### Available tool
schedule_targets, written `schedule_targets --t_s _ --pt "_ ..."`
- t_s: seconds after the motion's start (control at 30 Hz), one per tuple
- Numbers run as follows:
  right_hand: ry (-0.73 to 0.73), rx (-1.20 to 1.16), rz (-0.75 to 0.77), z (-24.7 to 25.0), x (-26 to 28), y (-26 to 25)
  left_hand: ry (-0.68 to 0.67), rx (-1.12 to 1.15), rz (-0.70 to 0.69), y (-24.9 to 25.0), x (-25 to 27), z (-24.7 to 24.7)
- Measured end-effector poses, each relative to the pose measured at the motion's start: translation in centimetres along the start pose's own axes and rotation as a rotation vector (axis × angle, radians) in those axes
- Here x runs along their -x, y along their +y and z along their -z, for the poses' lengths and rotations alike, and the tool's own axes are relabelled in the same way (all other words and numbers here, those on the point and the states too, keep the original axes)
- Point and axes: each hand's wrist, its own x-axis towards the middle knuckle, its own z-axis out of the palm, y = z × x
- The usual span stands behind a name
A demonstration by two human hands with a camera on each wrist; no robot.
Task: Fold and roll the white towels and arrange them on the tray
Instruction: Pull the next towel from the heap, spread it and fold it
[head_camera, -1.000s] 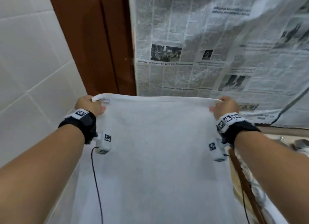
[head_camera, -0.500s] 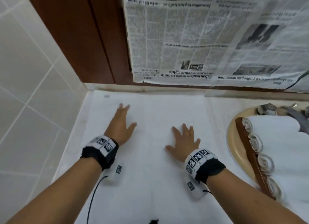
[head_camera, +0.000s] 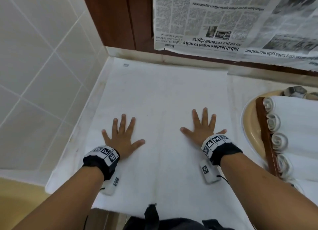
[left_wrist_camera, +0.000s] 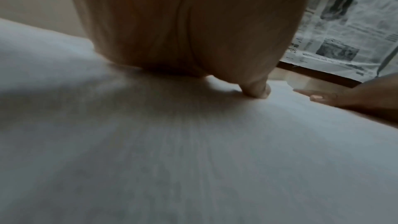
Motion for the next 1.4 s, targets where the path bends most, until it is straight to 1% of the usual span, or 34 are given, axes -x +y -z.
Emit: schedule_targets --t_s 0.2,0.4,0.57,0.63,0.7,0.83,0.9,0.97,1.03,1.07,1.13,1.17,1.2,1.23,1.3,1.33,1.37,1.4 --pt "-0.007 0.013 0.009 -1.4 1.4 1.3 -0.081 -0.030 -0.052 -0.3 1.6 0.7" --pt "-0.006 -0.009 0.001 -1.3 1.4 1.3 -0.097 -0.067 -0.079 -0.4 2.3 2.2" --pt "-0.007 -0.027 -0.047 -0.2 1.0 0.3 -0.117 -0.120 -0.087 0.0 1.6 4.6" --pt "0.024 -0.024 -0.064 0.8 0.4 -0.8 -0.106 -0.152 -0.091 0.7 0.4 6.6" --pt "0.065 -0.011 -0.032 2.1 -0.4 -2.4 -0.106 -0.199 -0.124 1.9 -1.4 8.9" --pt "0.092 0.017 0.118 4.3 -3.1 -6.2 -0.093 -0.219 -0.266 5.8 -5.9 12.4" --pt "0.108 0.010 0.147 5.6 -5.1 -7.8 -0.088 -0.184 -0.338 8.1 -8.7 13.4" --pt "0.117 -0.010 0.152 6.9 -7.3 -8.8 -0.077 -0.174 -0.358 10.0 -11.6 14.0" --pt "0.100 -0.007 0.163 7.6 -9.6 -8.5 -0.107 -0.212 -0.335 11.3 -14.3 14.3" --pt "0.081 0.015 0.180 7.8 -10.6 -7.9 -0.149 -0.224 -0.319 11.4 -15.4 14.2" --pt "0.046 0.077 0.216 8.3 -12.6 -5.8 -0.232 -0.201 -0.310 10.4 -17.3 13.9" --pt "0.040 0.084 0.200 8.9 -13.5 -4.4 -0.240 -0.192 -0.313 9.1 -18.1 13.8" --pt "0.045 0.068 0.152 9.7 -14.2 -2.8 -0.218 -0.191 -0.297 7.4 -18.7 13.8" --pt "0.058 0.042 0.082 10.8 -14.7 -1.0 -0.171 -0.192 -0.247 5.2 -19.2 13.8" --pt "0.075 0.003 -0.070 12.7 -15.0 2.5 -0.075 -0.154 -0.077 0.3 -20.1 14.0" --pt "0.073 -0.016 -0.134 13.4 -14.9 3.8 -0.055 -0.119 0.011 -1.9 -20.3 14.4" --pt "0.080 -0.017 -0.185 14.0 -14.8 4.5 -0.043 -0.083 0.083 -3.5 -20.6 14.8" --pt "0.105 0.009 -0.218 14.5 -14.7 4.3 -0.015 -0.066 0.127 -4.2 -20.9 15.1"
